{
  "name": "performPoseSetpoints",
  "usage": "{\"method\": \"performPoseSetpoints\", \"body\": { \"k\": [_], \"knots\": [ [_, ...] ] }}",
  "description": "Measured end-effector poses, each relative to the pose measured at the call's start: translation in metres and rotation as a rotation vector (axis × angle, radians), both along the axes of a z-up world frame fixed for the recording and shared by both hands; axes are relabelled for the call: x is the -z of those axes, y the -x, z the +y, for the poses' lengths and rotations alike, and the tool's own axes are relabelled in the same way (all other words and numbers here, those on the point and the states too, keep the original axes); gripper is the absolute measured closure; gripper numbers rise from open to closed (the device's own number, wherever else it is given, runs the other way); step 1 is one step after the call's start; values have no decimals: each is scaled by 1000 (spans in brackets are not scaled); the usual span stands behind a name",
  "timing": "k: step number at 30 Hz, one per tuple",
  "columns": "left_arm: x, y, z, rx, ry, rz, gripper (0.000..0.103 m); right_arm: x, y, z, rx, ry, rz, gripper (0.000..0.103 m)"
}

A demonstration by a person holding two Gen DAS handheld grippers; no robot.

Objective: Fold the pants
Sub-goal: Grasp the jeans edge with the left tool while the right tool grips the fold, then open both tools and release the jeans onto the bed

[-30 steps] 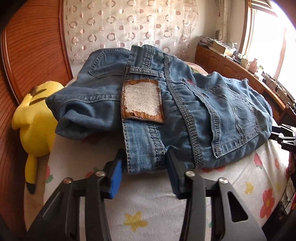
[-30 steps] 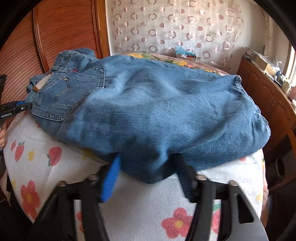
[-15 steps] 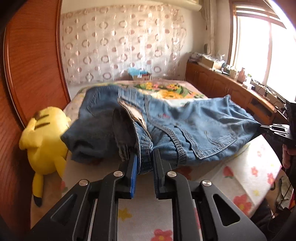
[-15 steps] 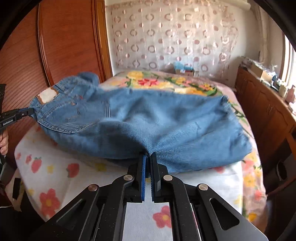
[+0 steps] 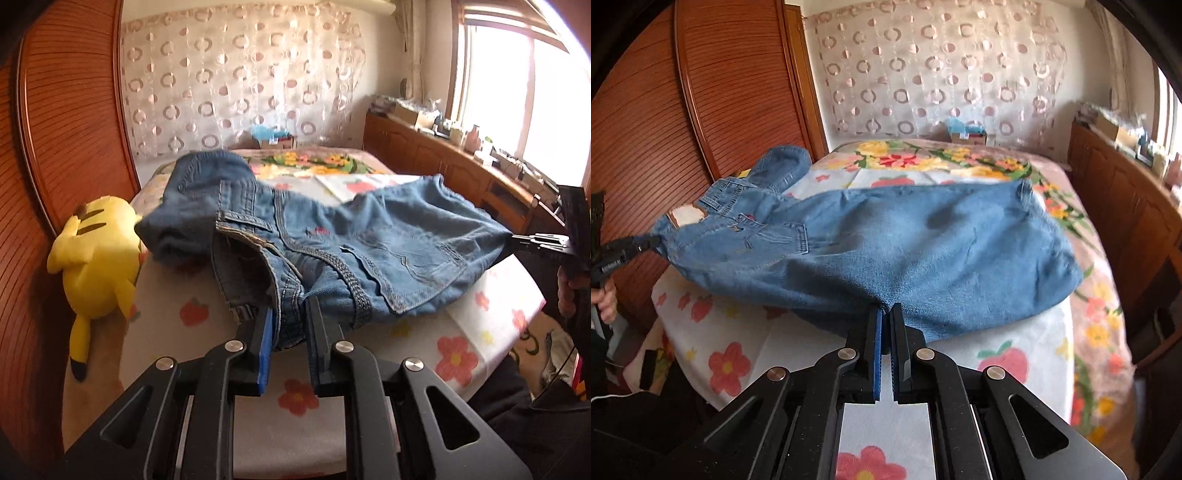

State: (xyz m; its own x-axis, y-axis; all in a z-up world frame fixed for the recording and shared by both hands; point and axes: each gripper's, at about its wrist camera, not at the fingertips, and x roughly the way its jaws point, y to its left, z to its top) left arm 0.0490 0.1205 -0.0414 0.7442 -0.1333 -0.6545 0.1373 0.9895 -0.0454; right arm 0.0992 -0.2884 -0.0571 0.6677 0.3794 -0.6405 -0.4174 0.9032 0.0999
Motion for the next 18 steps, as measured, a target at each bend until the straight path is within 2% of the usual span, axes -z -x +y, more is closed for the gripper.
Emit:
{"method": "performPoseSetpoints", "body": {
  "k": [2,5,7,9,11,12,18],
  "knots": [
    [2,-1,-1,-10,-12,1,83,4,-4,-4,8,-18,14,98],
    [-5,3,-2,-36,-38,-29,71,3,-5,-9,12,-34,12,94],
    [-10,4,0,-34,-29,-44,53,0,-4,-11,18,-36,6,91],
    [-15,1,1,-37,-18,-59,45,-1,1,-10,29,-34,-11,89],
    [-16,-2,0,-36,-11,-65,32,-2,6,-12,44,-33,-25,86],
    [-17,-5,-1,-34,-8,-68,23,-2,8,-13,54,-32,-32,83],
    [-11,-19,-16,2,16,-62,20,0,14,-28,110,-22,-55,61]
  ]
}}
